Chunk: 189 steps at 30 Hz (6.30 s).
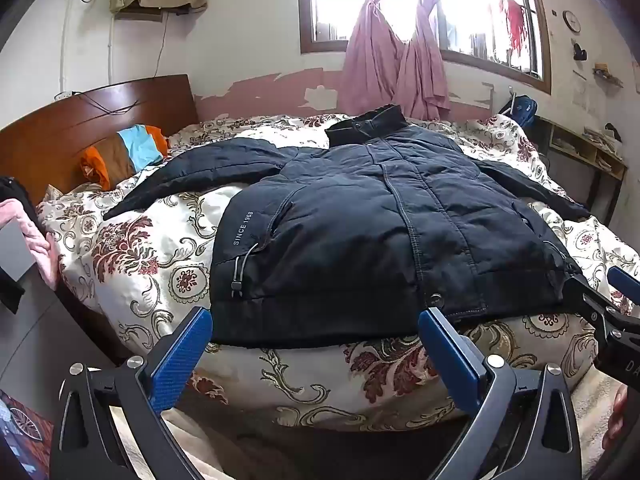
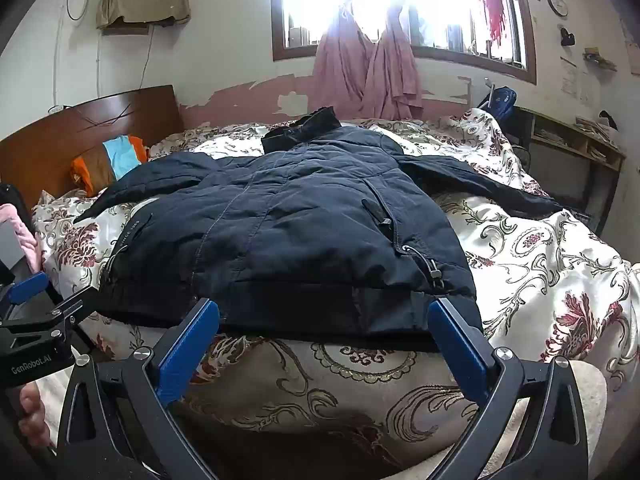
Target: Fold large clothes
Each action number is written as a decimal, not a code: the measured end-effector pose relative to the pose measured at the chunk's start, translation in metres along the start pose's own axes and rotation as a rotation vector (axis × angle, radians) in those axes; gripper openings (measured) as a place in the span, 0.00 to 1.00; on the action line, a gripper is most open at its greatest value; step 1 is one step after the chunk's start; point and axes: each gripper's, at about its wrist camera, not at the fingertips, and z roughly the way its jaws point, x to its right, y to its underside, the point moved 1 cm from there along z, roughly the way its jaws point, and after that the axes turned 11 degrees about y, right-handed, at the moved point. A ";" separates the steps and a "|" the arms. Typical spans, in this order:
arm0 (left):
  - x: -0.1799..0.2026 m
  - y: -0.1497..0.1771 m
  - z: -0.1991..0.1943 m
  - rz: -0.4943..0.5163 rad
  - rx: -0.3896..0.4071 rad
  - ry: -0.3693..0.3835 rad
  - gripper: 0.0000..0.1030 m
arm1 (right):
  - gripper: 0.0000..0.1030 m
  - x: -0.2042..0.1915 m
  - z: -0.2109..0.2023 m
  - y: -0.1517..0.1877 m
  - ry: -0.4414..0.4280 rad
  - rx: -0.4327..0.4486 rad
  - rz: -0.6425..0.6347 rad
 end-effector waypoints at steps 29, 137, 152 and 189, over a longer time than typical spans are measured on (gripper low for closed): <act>0.000 0.000 0.000 0.003 -0.001 -0.001 1.00 | 0.99 0.002 0.000 0.001 -0.001 0.002 0.001; 0.110 -0.191 0.186 0.095 -0.159 0.195 1.00 | 0.99 0.208 0.158 -0.112 0.226 -0.115 0.266; 0.218 -0.262 0.365 0.193 -0.171 0.302 1.00 | 0.97 0.358 0.338 -0.134 0.183 -0.232 0.671; 0.109 -0.283 0.333 0.035 -0.228 0.328 1.00 | 0.03 0.221 0.289 -0.307 0.079 0.186 0.401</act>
